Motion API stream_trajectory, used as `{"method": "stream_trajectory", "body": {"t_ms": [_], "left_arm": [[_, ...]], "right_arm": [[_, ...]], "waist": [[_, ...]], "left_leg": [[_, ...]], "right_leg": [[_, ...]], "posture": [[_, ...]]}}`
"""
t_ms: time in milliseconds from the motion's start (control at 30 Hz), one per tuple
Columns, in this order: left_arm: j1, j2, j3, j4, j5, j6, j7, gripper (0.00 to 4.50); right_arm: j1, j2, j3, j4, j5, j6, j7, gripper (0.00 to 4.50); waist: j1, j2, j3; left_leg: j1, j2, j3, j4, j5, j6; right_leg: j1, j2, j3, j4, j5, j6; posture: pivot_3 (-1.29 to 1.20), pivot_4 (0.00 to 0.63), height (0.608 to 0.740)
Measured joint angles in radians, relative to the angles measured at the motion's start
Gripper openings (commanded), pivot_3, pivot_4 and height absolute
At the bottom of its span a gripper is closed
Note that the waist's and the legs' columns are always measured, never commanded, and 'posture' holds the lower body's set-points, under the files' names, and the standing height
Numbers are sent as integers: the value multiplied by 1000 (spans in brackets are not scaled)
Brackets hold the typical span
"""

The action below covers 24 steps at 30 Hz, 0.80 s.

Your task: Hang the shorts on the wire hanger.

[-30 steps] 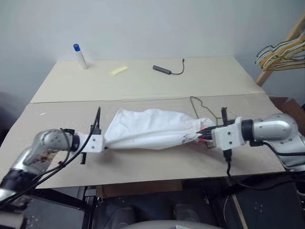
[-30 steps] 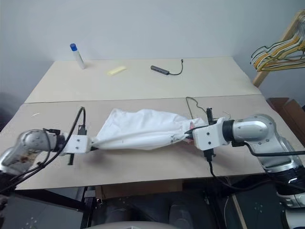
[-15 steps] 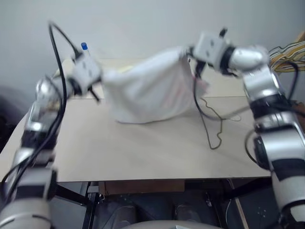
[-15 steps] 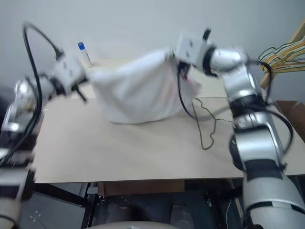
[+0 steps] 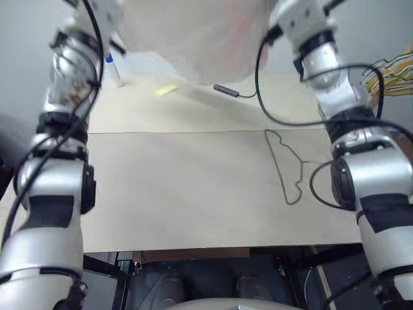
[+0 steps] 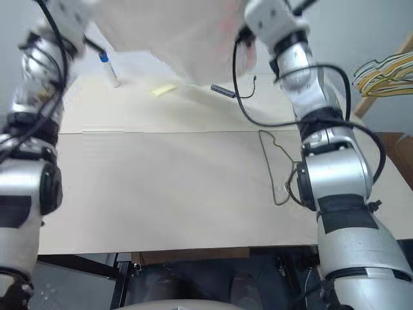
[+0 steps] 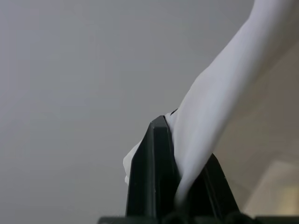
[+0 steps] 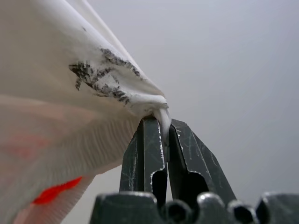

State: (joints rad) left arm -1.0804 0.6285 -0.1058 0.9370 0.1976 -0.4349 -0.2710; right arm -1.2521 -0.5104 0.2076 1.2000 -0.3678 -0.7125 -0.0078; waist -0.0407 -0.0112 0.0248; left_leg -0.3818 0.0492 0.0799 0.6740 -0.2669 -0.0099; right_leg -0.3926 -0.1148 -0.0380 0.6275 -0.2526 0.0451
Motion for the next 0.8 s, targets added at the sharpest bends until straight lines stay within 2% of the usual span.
{"method": "stream_trajectory", "body": {"t_ms": [133, 200, 300, 367, 433, 467, 633, 800], "left_arm": [[385, 12, 2, -369, -93, 150, -195, 32], [545, 58, 0, -581, -123, 232, -284, 32], [715, 162, 6, -830, -156, 353, -406, 32], [819, 269, 12, -951, -170, 398, -508, 32], [902, 342, 22, -1021, -187, 411, -584, 32], [966, 397, 30, -1069, -206, 412, -638, 32], [1151, 547, 81, -1237, -264, 400, -804, 32], [1300, 571, 158, -1383, -346, 421, -879, 32]], "right_arm": [[212, -54, 47, -11, -4, -123, 202, 0], [286, -88, 68, -35, -7, -181, 278, 0], [358, -139, 111, -86, -27, -266, 363, 0], [400, -170, 140, -136, -45, -325, 408, 0], [435, -176, 157, -172, -56, -358, 428, 0], [459, -188, 171, -202, -65, -380, 440, 0], [551, -237, 197, -340, -129, -421, 443, 0], [750, -339, 196, -556, -13, -395, 531, 0]], "waist": [[-29, 0, 0], [-44, 0, 0], [-57, 0, 0], [-57, 0, 1], [-54, 0, 2], [-53, 0, 2], [-19, -1, 2], [13, -1, 2]], "left_leg": [[-10, 0, 1, 4, 0, 0], [-9, 1, 1, 2, 0, 0], [-3, 2, 3, 2, 0, 0], [4, 2, 7, 2, -1, 2], [13, 2, 8, 2, -8, 13], [16, 2, 8, 2, -9, 15], [20, 2, 13, 2, -10, 17], [18, 2, 15, 3, -11, 19]], "right_leg": [[-13, 0, 4, 5, 0, 0], [-13, 1, 6, 5, 0, 0], [-10, 1, 9, 5, 0, 0], [-7, 1, 15, 5, 0, 0], [1, 1, 15, 5, 0, -1], [4, 1, 16, 5, 0, -1], [4, 1, 22, 7, 1, -2], [4, 1, 23, 4, 1, -1]], "posture": [[53, 0, 740], [57, 0, 740], [63, 0, 740], [63, 0, 740], [62, 0, 740], [60, 0, 740], [52, 0, 740], [40, 0, 740]]}}
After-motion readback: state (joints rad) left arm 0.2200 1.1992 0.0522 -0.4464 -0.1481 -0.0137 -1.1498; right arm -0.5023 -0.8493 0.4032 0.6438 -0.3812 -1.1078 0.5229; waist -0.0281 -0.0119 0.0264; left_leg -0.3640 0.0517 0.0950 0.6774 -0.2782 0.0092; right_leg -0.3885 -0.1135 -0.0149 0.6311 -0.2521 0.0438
